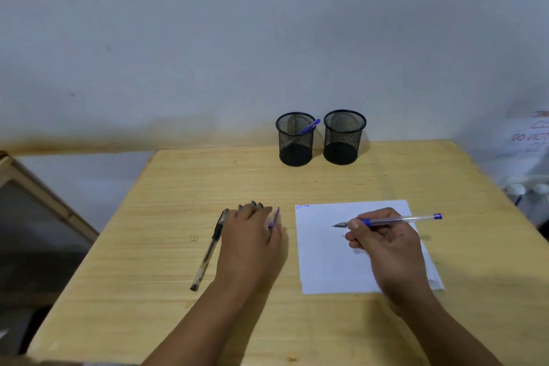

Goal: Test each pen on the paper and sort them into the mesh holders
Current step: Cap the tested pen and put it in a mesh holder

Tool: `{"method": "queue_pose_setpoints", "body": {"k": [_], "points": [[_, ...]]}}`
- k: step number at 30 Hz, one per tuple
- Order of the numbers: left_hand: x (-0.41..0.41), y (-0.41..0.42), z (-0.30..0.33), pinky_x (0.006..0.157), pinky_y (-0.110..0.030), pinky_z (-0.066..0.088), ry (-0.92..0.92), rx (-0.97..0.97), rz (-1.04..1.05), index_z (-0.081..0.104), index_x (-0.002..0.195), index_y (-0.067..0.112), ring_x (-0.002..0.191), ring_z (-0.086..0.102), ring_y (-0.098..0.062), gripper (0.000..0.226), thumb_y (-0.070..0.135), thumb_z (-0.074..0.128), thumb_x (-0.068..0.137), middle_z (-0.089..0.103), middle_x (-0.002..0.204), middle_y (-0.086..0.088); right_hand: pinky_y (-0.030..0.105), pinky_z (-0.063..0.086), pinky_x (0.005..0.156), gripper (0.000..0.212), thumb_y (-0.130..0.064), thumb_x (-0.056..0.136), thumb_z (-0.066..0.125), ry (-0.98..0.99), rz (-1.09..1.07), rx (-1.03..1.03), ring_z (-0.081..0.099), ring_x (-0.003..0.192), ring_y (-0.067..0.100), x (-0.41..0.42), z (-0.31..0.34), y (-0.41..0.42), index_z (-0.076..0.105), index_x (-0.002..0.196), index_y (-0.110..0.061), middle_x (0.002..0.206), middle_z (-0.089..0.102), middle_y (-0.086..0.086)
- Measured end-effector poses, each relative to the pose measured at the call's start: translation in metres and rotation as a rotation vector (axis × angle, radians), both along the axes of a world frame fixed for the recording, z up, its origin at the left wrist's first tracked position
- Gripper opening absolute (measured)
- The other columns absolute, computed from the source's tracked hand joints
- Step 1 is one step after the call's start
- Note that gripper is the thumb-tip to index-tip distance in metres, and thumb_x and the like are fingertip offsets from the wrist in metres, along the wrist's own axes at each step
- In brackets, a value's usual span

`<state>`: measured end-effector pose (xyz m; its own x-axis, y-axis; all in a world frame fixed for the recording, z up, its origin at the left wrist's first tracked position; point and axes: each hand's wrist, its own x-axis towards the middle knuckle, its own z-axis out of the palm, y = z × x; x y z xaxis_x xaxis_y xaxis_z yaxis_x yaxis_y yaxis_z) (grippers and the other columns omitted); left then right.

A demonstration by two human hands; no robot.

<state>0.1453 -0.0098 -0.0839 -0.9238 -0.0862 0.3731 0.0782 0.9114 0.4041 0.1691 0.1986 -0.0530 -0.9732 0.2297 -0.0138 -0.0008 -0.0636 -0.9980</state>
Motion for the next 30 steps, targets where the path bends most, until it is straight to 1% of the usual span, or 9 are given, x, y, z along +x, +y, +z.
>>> {"method": "queue_pose_setpoints", "body": {"k": [3, 8, 12, 15, 18, 21, 24, 27, 30], "points": [[-0.005, -0.003, 0.003, 0.07, -0.033, 0.033, -0.086, -0.089, 0.108, 0.068, 0.078, 0.026, 0.084, 0.05, -0.023, 0.015, 0.032, 0.055, 0.085, 0.061, 0.085, 0.009, 0.021, 0.055, 0.059, 0.005, 0.001, 0.088, 0.065, 0.042, 0.017, -0.011, 0.068, 0.062, 0.017, 0.009, -0.001, 0.002, 0.061, 0.089, 0.002, 0.068, 0.072, 0.004], [-0.005, 0.0, 0.003, 0.077, -0.035, 0.028, -0.148, -0.083, 0.121, 0.073, 0.096, 0.032, 0.101, 0.046, -0.022, 0.016, 0.034, 0.058, 0.092, 0.062, 0.099, 0.012, 0.021, 0.054, 0.057, 0.004, 0.005, 0.088, 0.064, 0.068, 0.035, -0.019, 0.068, 0.061, 0.016, 0.016, -0.004, 0.007, 0.06, 0.089, 0.006, 0.067, 0.072, 0.005], [0.003, 0.003, 0.008, 0.076, -0.033, 0.021, -0.13, -0.119, 0.096, 0.069, 0.094, 0.037, 0.1, 0.049, -0.019, 0.013, 0.033, 0.057, 0.091, 0.065, 0.091, 0.018, 0.021, 0.055, 0.058, 0.004, 0.004, 0.088, 0.065, 0.051, 0.036, -0.029, 0.068, 0.062, 0.016, 0.014, -0.003, 0.007, 0.061, 0.088, 0.005, 0.069, 0.072, 0.008], [0.015, 0.008, 0.013, 0.082, -0.033, 0.037, -0.084, 0.016, 0.032, 0.072, 0.095, 0.034, 0.093, 0.055, -0.016, 0.014, 0.029, 0.062, 0.087, 0.069, 0.087, 0.019, 0.022, 0.055, 0.06, 0.004, 0.002, 0.088, 0.066, 0.045, 0.06, -0.037, 0.067, 0.064, 0.019, 0.012, 0.001, 0.005, 0.063, 0.087, 0.001, 0.071, 0.072, 0.013], [0.029, 0.013, 0.018, 0.081, -0.029, 0.047, -0.103, 0.27, -0.058, 0.072, 0.098, 0.035, 0.09, 0.057, -0.004, 0.013, 0.033, 0.062, 0.09, 0.068, 0.092, 0.025, 0.021, 0.054, 0.063, 0.005, 0.0, 0.086, 0.068, 0.049, 0.102, -0.054, 0.065, 0.066, 0.018, 0.011, 0.007, 0.002, 0.065, 0.086, -0.003, 0.075, 0.071, 0.015], [0.041, 0.02, 0.021, 0.074, -0.012, 0.04, -0.112, 0.393, -0.088, 0.07, 0.095, 0.041, 0.092, 0.055, 0.003, 0.014, 0.028, 0.066, 0.091, 0.064, 0.097, 0.034, 0.022, 0.053, 0.064, 0.004, 0.001, 0.086, 0.069, 0.072, 0.134, -0.068, 0.064, 0.066, 0.015, 0.011, 0.015, -0.001, 0.065, 0.085, -0.002, 0.077, 0.072, 0.011], [0.05, 0.025, 0.024, 0.068, -0.015, 0.039, -0.103, 0.465, -0.097, 0.069, 0.09, 0.043, 0.094, 0.055, 0.001, 0.019, 0.024, 0.069, 0.089, 0.06, 0.102, 0.039, 0.026, 0.051, 0.065, 0.006, 0.001, 0.085, 0.069, 0.085, 0.172, -0.039, 0.064, 0.066, 0.013, 0.013, 0.019, -0.003, 0.066, 0.083, -0.004, 0.077, 0.073, 0.008], [0.054, 0.027, 0.026, 0.067, -0.019, 0.039, -0.095, 0.505, -0.106, 0.069, 0.09, 0.043, 0.092, 0.057, -0.002, 0.021, 0.022, 0.07, 0.088, 0.063, 0.1, 0.036, 0.031, 0.048, 0.064, 0.008, -0.009, 0.082, 0.076, 0.082, 0.192, -0.007, 0.06, 0.066, 0.018, 0.015, 0.019, -0.003, 0.068, 0.082, -0.009, 0.077, 0.072, 0.01], [0.056, 0.028, 0.028, 0.067, -0.019, 0.039, -0.08, 0.501, -0.139, 0.069, 0.091, 0.044, 0.093, 0.058, -0.003, 0.024, 0.021, 0.071, 0.088, 0.063, 0.1, 0.036, 0.025, 0.047, 0.063, 0.007, -0.001, 0.083, 0.073, 0.063, 0.205, 0.001, 0.061, 0.067, 0.015, 0.016, 0.016, -0.003, 0.068, 0.081, -0.006, 0.076, 0.071, 0.01]]}}
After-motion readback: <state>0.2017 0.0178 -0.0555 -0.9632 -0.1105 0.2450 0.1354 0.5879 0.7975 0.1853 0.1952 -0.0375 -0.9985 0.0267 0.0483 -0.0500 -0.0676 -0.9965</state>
